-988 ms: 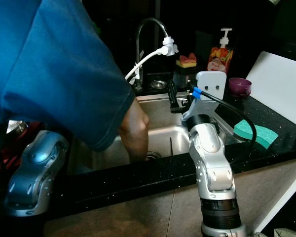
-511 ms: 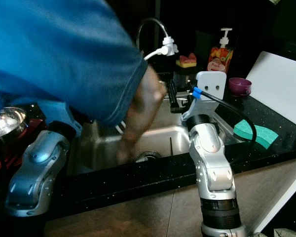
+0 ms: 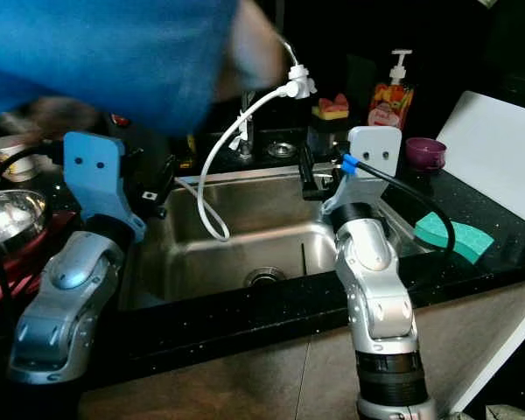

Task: Kitchen organization

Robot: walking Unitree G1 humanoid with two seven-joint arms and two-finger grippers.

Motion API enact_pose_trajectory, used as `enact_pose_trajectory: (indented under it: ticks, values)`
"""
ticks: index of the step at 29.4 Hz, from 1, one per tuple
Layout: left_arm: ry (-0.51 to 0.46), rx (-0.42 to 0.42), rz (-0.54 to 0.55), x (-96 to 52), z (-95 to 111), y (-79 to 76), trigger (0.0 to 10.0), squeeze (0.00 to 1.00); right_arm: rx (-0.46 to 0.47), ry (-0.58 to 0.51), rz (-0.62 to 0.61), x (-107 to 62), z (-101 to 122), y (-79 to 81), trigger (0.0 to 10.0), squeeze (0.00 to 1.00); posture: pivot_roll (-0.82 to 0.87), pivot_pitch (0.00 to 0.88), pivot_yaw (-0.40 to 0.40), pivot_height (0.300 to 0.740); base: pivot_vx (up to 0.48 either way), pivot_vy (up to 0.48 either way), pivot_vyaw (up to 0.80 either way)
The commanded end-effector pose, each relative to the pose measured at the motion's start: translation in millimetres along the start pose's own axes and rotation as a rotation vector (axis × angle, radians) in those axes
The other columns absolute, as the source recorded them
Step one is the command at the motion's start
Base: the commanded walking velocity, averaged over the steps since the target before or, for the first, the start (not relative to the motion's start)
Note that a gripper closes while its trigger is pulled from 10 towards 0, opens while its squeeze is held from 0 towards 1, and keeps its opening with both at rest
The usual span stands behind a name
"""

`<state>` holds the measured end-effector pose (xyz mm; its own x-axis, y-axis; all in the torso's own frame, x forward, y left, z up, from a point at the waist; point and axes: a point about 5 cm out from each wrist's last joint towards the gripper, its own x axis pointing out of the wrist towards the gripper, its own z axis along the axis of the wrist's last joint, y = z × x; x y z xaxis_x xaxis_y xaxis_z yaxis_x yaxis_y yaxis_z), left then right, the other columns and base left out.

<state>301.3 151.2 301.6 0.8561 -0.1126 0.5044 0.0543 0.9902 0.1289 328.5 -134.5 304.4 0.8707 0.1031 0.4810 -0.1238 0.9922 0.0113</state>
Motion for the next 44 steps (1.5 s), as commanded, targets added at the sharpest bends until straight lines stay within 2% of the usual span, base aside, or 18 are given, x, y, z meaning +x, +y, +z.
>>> enact_pose_trajectory:
  ticks: [1,44]
  values:
    - [0.003,-0.002,-0.006,-1.1,-0.4,-2.3,10.0,0.00,0.008,0.007,-0.004,-1.2,-1.4,-1.4,10.0,0.00,0.07,0.068,-0.053,0.740,0.000,0.000,0.00]
    - [-0.007,-0.003,-0.005,-0.4,-0.4,-2.1,10.0,0.00,0.007,0.001,0.008,-0.6,-0.7,0.5,10.0,0.00,0.07,0.045,-0.056,0.740,0.000,0.000,0.00]
